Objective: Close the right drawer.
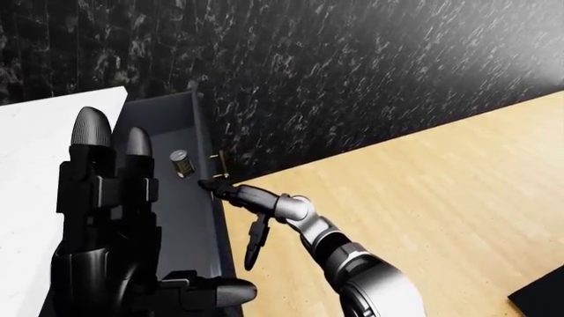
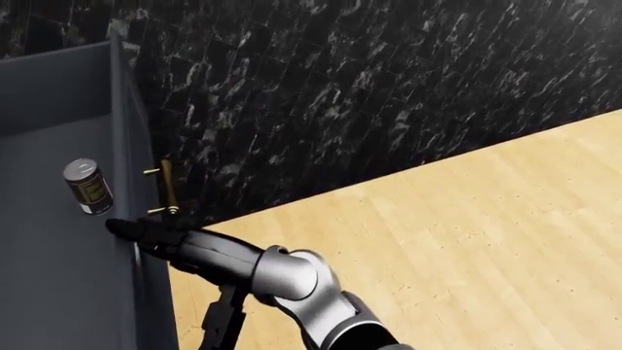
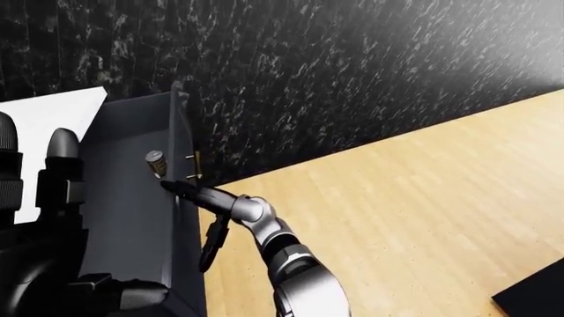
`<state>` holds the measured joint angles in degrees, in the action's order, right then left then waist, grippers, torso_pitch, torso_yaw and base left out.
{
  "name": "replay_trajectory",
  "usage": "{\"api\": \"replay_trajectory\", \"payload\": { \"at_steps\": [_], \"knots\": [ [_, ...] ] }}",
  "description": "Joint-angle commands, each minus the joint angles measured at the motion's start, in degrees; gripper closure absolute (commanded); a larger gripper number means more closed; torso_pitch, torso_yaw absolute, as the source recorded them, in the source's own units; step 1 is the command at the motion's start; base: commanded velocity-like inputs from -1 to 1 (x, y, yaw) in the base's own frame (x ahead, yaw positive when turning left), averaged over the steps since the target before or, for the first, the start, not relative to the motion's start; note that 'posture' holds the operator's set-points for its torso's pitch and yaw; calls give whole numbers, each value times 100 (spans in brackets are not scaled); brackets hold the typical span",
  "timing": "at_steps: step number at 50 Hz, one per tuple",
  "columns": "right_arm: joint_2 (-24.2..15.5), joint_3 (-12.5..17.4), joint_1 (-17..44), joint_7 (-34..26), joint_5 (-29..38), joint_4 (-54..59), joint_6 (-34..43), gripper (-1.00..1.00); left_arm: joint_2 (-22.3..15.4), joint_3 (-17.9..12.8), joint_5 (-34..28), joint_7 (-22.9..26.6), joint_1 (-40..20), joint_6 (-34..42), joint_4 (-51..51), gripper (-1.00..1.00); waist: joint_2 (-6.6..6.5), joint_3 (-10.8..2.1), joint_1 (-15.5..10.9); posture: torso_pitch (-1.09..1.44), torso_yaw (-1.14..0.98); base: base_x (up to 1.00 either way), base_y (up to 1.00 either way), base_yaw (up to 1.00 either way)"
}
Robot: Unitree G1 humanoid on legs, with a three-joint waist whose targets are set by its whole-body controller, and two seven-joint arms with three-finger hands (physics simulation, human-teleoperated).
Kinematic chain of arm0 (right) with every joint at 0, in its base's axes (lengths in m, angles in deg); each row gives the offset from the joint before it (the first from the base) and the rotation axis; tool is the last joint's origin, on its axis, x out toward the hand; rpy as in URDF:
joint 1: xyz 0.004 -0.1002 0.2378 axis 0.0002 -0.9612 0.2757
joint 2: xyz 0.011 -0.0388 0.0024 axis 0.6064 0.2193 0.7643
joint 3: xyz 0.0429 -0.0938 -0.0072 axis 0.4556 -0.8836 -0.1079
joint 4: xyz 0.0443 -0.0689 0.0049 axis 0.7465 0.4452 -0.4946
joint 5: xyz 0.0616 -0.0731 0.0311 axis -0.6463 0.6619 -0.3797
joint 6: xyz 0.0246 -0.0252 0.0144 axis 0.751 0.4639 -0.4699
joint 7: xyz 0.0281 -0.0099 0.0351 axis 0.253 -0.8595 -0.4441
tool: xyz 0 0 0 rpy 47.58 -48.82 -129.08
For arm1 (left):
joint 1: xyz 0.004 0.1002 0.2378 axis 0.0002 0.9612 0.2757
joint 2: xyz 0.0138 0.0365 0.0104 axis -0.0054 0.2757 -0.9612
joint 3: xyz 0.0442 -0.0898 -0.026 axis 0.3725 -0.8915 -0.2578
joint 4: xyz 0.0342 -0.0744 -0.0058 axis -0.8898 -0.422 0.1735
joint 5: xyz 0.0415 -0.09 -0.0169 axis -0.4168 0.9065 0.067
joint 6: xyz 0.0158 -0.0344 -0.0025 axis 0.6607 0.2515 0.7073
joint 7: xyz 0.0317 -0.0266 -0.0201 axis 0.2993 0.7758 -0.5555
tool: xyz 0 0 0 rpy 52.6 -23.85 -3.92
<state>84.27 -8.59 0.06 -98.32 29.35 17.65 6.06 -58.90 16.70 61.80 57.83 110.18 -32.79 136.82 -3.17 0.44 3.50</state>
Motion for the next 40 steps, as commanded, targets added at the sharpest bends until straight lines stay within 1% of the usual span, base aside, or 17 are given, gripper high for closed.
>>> {"api": "replay_trajectory", "payload": {
  "at_steps": [1, 10, 15, 17, 21, 24, 28, 31, 32, 33, 34, 35, 38, 39, 40],
  "knots": [
    [287, -354, -47, -872, 421, 276, -69, -100, -16, -33, 9, -13, -44, -118, 190, -100, -19, -31, -72, 0, 0, 0, 0, 0],
    [337, -343, -31, -914, 423, 274, -68, -100, -50, -54, 48, -43, -46, -118, 190, -100, -35, -27, -59, 0, 0, 0, 0, 0],
    [225, -259, 29, -864, 291, 260, -88, -100, -32, -52, 45, -30, -52, -98, 190, -100, -35, -13, -61, 0, 0, 0, 0, 0],
    [118, -172, 136, -849, 153, 237, -89, -100, -22, -22, 8, -24, -49, -96, 190, -100, -34, -3, -68, 0, 0, 0, 0, 0],
    [-92, -122, 253, -838, -33, 190, -111, -100, 0, -7, -14, -5, -49, -84, 190, -100, -12, 30, -94, 0, 0, 0, 0, 0],
    [-306, -83, 296, -719, -190, 145, -150, -100, 20, 7, -36, 14, -37, -86, 190, -100, 19, 60, -138, 0, 0, 0, 0, 0],
    [-610, -22, 432, -598, -449, 32, -195, -100, 32, 3, -42, 26, -34, -90, 190, -100, 72, 99, -216, 0, 0, 0, 0, 0],
    [-933, 93, 580, -501, -795, -199, -155, -100, 44, 14, -53, 33, -35, -78, 190, -100, 122, 126, -286, 0, 0, 0, 0, 0],
    [-1019, 58, 586, -407, -836, -279, -154, -100, 49, 18, -54, 39, -29, -85, 190, -100, 143, 132, -311, 0, 0, 0, 0, 0],
    [-1173, 128, 586, -359, -1024, -554, -109, -100, 57, 25, -68, 46, -23, -85, 190, -100, 164, 137, -335, 0, 0, 0, 0, 0],
    [-1235, 85, 578, -246, -1083, -678, -55, -100, 66, 27, -73, 52, -23, -83, 190, -100, 187, 142, -355, 0, 0, 0, 0, 0],
    [-1322, 62, 474, -153, -1176, -1132, 73, -100, 73, 31, -86, 59, -22, -85, 190, -100, 208, 144, -379, 0, 0, 0, 0, 0],
    [-1517, -45, -229, 73, -1402, -3207, 1045, -100, 93, 48, -108, 78, -17, -86, 190, -100, 270, 137, -439, 0, 0, 0, 0, 0],
    [-1567, -37, -728, 150, -1480, -4400, 1598, -100, 94, 47, -110, 78, -17, -85, 190, -100, 288, 136, -458, 0, 0, 0, 0, 0],
    [-1605, -81, -931, 285, -1454, -4867, 1829, -100, 94, 50, -113, 79, -18, -85, 190, -100, 306, 125, -471, 0, 0, 0, 0, 0]
  ]
}}
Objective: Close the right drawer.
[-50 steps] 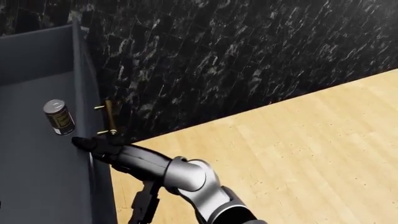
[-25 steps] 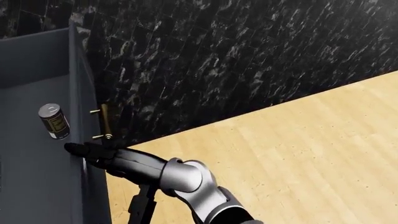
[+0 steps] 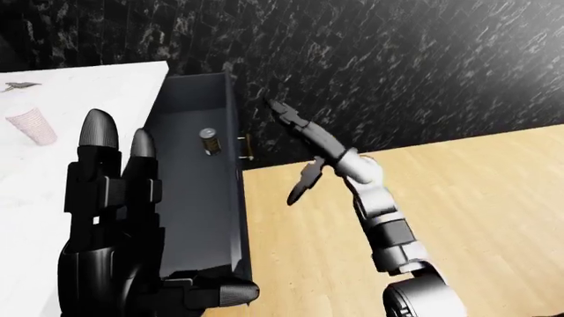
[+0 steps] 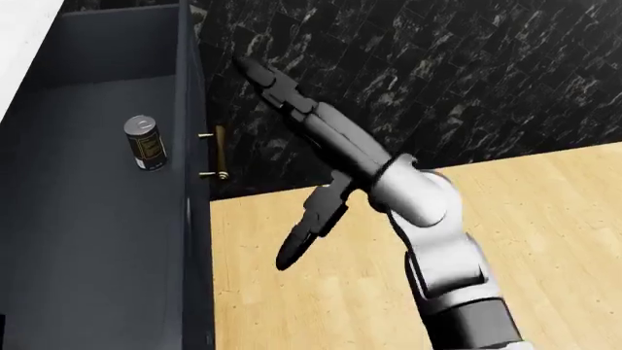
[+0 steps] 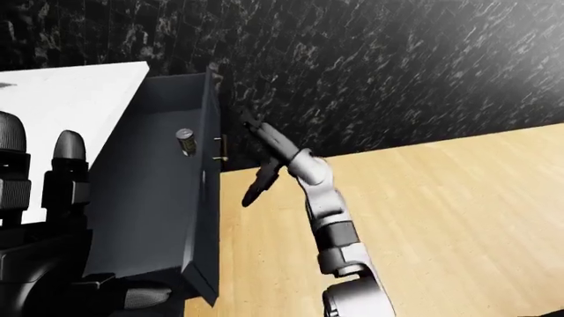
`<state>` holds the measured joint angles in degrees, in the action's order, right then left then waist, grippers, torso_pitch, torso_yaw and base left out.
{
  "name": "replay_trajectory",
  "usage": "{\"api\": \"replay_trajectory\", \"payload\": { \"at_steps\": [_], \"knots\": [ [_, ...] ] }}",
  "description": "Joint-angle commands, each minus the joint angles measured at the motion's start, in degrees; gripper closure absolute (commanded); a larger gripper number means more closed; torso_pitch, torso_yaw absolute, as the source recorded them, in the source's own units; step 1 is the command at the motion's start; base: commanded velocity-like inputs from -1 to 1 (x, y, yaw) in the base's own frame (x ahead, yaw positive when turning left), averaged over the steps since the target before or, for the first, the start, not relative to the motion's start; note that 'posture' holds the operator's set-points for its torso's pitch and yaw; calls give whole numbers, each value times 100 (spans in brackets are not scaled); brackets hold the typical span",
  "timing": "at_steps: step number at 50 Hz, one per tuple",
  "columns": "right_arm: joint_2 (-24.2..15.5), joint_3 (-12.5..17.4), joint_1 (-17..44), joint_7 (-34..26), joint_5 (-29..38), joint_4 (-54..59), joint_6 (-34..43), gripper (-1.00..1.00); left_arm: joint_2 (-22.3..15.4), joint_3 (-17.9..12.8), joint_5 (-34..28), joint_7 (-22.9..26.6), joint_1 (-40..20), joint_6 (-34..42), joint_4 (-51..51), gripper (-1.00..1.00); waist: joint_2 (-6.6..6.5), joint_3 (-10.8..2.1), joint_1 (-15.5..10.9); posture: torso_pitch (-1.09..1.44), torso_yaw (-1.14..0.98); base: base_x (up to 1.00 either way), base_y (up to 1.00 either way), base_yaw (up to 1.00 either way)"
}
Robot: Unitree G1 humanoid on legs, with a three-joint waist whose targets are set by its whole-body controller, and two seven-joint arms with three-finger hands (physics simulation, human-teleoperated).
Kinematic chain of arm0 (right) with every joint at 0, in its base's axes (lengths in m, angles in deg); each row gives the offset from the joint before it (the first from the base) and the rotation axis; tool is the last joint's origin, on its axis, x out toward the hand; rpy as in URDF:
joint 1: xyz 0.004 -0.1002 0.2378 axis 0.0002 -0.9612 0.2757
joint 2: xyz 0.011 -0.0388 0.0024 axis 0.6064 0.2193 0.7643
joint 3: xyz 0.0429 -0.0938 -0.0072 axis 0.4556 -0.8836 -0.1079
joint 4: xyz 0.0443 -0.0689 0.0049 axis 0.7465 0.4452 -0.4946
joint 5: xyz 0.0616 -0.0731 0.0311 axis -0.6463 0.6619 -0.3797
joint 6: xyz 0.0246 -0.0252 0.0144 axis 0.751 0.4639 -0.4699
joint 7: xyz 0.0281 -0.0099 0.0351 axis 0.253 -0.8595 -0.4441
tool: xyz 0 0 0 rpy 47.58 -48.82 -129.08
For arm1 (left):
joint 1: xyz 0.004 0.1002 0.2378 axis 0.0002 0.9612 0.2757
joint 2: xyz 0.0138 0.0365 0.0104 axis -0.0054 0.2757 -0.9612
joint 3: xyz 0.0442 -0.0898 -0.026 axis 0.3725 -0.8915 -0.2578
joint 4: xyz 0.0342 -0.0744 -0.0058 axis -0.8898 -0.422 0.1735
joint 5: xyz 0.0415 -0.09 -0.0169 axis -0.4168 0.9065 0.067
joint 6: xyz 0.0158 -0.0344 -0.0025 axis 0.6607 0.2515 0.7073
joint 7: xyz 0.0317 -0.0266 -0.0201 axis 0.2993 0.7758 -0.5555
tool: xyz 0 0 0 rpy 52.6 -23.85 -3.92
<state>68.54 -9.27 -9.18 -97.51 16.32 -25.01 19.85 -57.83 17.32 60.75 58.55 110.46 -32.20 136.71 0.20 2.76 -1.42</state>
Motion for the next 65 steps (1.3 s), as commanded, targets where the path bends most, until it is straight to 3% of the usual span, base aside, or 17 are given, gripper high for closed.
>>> {"api": "replay_trajectory", "payload": {
  "at_steps": [1, 3, 9, 14, 18, 28, 34, 41, 56, 65],
  "knots": [
    [-39, 61, -321, 399, -268, -1314, 751, -100, -11, 5, -26, 8, -44, -146, 201, -100, -17, -100, -6, 0, 0, 0, 0, 0],
    [-106, 149, -1050, 741, -412, -2721, 1201, -100, 12, 18, -59, 25, -59, -113, 201, -100, -5, -115, -16, 0, 0, 0, 0, 0],
    [-247, 325, -2628, 1469, -526, -5012, 1591, -100, 87, 89, -180, 87, -44, -105, 201, -100, 38, -151, -30, 0, 0, 0, 0, 0],
    [-124, 581, -3620, 2222, -654, -5806, 1127, -100, 145, 82, -214, 142, -56, -69, 201, -100, 33, -161, 11, 0, 0, 0, 0, 0],
    [-50, 852, -4055, 2916, -852, -5770, 476, -100, 198, 82, -269, 186, -75, -22, 201, -100, 16, -170, 47, 0, 0, 0, 0, 0],
    [-24, 1309, -4356, 4068, -1043, -5686, -151, -100, 308, 68, -353, 273, -162, 114, 201, -100, -22, -193, 113, 0, 0, 0, 0, 0],
    [-76, 1753, -4346, 4912, -961, -5438, 76, -100, 331, 14, -373, 248, -323, 293, 201, -100, -47, -197, 136, 0, 0, 0, 0, 0],
    [-164, 1726, -4361, 5081, -885, -5440, 142, -100, 298, 38, -502, 221, -585, 500, 201, -100, -38, -237, 151, 0, 0, 0, 0, 0],
    [-190, 1663, -4320, 4938, -1024, -5341, 93, -100, 600, 685, -1423, 656, -1668, 1429, 201, -100, 8, -326, 119, 0, 0, 0, 0, 0],
    [-209, 1677, -4302, 4906, -1061, -5287, 69, -100, 790, 1488, -1955, 872, -1629, 1541, 201, -100, 45, -328, 100, 0, 0, 0, 0, 0]
  ]
}}
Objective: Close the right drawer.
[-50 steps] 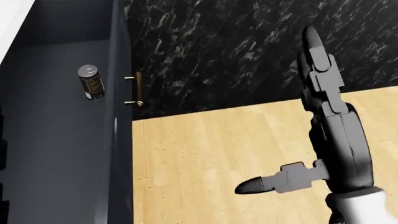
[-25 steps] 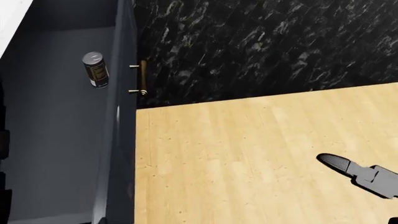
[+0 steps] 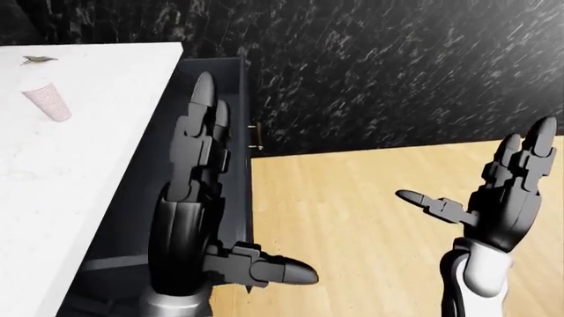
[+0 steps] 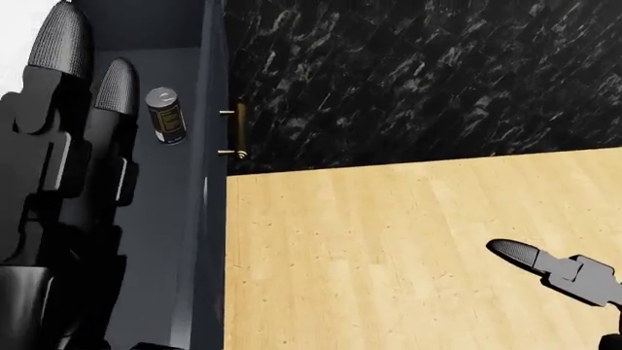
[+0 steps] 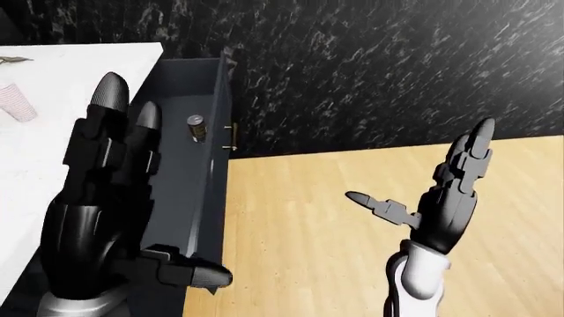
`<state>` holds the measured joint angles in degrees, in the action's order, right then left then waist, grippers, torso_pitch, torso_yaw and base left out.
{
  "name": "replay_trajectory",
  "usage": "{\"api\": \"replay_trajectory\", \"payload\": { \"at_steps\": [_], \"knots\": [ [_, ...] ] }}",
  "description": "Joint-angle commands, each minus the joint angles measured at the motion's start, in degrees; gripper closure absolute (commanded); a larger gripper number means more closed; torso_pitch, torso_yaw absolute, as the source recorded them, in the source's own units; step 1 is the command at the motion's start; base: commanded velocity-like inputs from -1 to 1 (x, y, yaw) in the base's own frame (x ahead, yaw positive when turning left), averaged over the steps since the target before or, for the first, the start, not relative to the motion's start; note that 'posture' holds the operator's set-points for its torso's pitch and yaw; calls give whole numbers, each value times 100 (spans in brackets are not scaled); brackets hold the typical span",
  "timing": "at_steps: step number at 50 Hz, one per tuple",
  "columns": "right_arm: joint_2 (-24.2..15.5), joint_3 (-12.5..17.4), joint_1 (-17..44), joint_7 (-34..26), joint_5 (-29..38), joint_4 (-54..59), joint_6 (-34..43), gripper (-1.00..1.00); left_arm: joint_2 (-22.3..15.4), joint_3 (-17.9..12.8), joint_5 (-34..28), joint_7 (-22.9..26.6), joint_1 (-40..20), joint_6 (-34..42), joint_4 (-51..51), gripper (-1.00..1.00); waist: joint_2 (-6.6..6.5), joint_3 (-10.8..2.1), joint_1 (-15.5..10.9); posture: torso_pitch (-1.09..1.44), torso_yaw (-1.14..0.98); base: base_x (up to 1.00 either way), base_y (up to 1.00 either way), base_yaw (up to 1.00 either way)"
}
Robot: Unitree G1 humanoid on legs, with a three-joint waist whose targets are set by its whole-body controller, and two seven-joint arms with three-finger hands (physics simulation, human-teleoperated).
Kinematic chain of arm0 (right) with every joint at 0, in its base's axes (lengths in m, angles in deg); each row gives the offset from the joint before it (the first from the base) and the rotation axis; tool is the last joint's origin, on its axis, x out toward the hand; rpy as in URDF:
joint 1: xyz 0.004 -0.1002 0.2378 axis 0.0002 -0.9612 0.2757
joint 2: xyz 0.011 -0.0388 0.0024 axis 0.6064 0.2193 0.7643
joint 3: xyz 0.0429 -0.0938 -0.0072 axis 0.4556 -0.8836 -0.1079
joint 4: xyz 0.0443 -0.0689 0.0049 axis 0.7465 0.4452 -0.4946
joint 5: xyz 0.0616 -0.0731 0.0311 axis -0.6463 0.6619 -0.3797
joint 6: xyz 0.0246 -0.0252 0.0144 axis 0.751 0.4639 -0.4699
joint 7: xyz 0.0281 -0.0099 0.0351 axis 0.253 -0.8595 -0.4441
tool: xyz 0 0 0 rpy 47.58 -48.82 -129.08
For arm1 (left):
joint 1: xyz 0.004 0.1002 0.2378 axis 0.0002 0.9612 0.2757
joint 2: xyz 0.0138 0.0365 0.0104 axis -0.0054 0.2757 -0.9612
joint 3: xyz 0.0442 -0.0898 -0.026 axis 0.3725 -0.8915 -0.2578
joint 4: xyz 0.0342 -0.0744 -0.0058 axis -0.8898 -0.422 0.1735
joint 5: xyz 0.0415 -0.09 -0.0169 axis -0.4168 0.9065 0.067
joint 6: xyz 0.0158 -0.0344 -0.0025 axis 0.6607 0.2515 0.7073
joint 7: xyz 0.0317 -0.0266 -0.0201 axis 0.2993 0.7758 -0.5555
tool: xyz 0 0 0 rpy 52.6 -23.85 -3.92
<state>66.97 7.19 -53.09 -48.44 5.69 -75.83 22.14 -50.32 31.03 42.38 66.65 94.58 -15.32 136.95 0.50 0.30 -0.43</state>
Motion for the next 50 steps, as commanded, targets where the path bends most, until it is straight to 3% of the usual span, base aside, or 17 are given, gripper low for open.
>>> {"api": "replay_trajectory", "payload": {
  "at_steps": [1, 14, 19, 27, 32, 50],
  "knots": [
    [-57, 27, 103, 0, 5, -161, -171, -100, 91, 187, -181, 79, -45, -127, 177, -100, 18, -78, -1, 0, 0, 0, 0, 0],
    [-56, -19, 121, -37, -14, -128, -170, -100, 163, 1165, -733, 23, -476, 490, 159, -100, 74, -29, -38, 0, 0, 0, 0, 0],
    [-55, -42, 136, -25, 0, -109, -175, -100, 66, 1506, -804, -157, -471, 360, -83, -100, 93, -14, -54, 0, 0, 0, 0, 0],
    [-60, -65, 144, -37, -21, -78, -211, -100, 222, 1877, -989, -196, -565, 139, -655, -100, 134, -3, -81, 0, 0, 0, 0, 0],
    [-48, -54, 123, -41, -38, -71, -232, -100, 92, 2237, -909, -461, -269, -256, -955, -100, 145, 2, -81, 0, 0, 0, 0, 0],
    [-38, -72, 112, -87, -87, -24, -294, -100, 77, 2101, -394, -971, -56, -1114, -2426, -100, 111, -39, -42, 0, 0, 0, 0, 0]
  ]
}}
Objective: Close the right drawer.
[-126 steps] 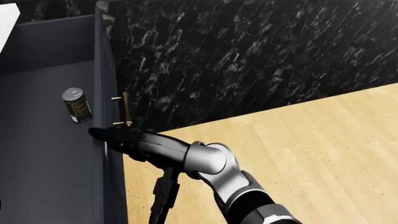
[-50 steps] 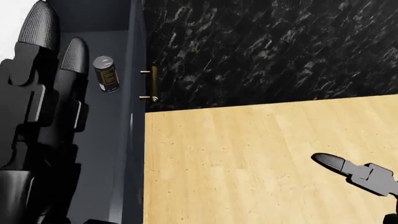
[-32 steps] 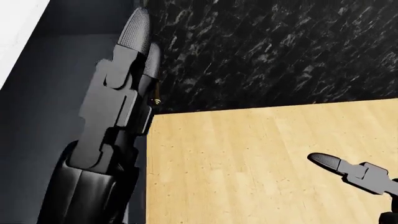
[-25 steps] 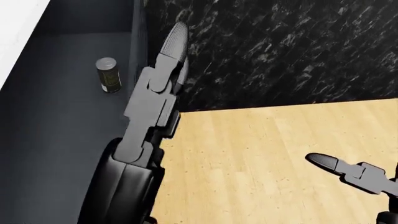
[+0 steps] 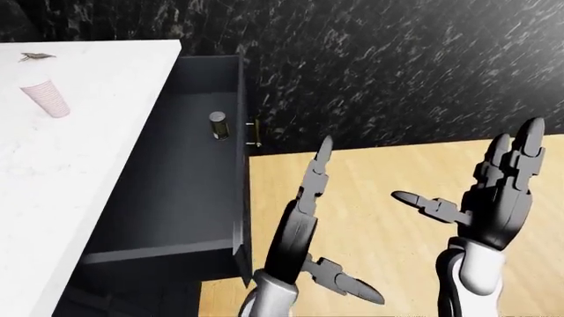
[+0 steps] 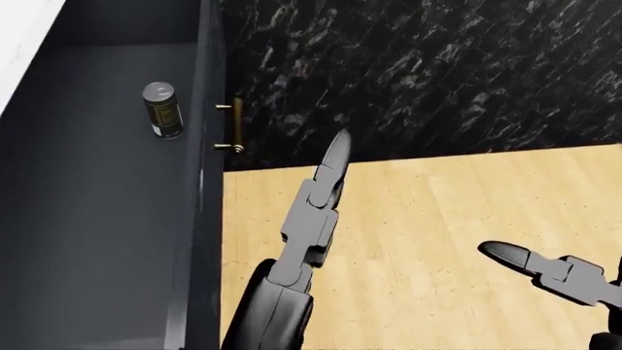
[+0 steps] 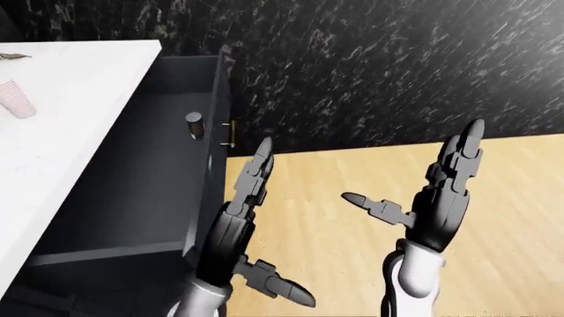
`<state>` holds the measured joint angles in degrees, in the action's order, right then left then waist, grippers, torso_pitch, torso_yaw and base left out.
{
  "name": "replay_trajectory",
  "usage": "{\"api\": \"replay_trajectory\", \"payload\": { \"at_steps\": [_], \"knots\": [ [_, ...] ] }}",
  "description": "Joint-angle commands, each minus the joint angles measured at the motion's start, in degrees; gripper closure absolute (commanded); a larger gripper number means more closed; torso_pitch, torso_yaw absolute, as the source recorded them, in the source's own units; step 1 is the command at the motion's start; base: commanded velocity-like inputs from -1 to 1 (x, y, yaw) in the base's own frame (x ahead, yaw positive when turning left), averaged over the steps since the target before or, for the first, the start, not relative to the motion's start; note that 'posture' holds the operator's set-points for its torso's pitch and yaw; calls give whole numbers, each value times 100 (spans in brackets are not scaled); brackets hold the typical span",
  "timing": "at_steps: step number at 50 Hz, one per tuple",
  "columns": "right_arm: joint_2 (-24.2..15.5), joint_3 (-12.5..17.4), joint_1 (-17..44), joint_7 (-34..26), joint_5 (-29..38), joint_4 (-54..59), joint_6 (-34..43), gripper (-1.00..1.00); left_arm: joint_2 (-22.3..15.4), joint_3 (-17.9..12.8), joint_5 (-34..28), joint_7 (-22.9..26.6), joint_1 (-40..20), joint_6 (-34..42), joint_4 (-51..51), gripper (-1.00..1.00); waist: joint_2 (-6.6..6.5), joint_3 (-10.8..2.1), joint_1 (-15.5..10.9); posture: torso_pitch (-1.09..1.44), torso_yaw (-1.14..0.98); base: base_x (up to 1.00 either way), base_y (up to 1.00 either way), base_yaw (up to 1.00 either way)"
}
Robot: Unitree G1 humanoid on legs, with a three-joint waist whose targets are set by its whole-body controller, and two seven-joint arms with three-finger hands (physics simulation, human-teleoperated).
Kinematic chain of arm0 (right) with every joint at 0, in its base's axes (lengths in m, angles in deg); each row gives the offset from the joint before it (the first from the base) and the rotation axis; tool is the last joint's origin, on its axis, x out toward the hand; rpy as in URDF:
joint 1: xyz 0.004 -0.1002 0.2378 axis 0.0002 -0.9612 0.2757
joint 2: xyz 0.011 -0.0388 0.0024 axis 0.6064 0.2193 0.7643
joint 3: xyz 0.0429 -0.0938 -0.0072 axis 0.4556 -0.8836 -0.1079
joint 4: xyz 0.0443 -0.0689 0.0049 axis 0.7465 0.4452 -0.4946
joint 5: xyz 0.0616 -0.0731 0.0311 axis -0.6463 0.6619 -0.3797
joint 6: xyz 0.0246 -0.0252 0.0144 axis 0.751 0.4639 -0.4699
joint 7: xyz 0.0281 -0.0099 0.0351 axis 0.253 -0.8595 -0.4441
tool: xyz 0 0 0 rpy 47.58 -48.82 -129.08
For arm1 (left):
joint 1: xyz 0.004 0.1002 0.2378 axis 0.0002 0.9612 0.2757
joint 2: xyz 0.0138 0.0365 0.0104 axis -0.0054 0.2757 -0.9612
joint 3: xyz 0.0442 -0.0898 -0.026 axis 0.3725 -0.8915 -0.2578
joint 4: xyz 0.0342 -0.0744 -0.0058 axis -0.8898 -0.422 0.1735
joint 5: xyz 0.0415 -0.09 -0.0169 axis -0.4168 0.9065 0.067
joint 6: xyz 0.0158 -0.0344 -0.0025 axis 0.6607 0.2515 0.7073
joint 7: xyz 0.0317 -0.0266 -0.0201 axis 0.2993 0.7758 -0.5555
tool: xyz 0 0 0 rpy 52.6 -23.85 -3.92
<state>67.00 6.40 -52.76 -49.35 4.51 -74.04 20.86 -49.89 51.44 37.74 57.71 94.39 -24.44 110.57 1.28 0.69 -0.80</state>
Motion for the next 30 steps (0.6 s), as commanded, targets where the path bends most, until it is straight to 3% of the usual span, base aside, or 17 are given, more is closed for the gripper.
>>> {"api": "replay_trajectory", "payload": {
  "at_steps": [1, 10, 14, 23, 30],
  "knots": [
    [-45, 0, 92, 4, 36, -192, -163, -100, 16, 94, 78, -113, -14, -259, 149, -100, 28, -82, 2, 0, 0, 0, 0, 0],
    [-56, 8, 93, 16, 32, -181, -172, -100, -51, 343, 165, -362, 169, -649, -525, -100, -1, -102, 34, 0, 0, 0, 0, 0],
    [-57, -9, 118, 22, 42, -83, -219, -100, 12, 310, 240, -440, 138, -665, -736, -100, -7, -105, 41, 0, 0, 0, 0, 0],
    [-62, -19, 119, 36, 18, -85, -209, -100, 185, 320, 282, -1170, 165, -831, -1440, -100, -8, -129, 56, 0, 0, 0, 0, 0],
    [-60, -30, 114, 16, 22, -99, -211, -100, 320, 170, 555, -1344, 126, -790, -1861, -100, -5, -136, 62, 0, 0, 0, 0, 0]
  ]
}}
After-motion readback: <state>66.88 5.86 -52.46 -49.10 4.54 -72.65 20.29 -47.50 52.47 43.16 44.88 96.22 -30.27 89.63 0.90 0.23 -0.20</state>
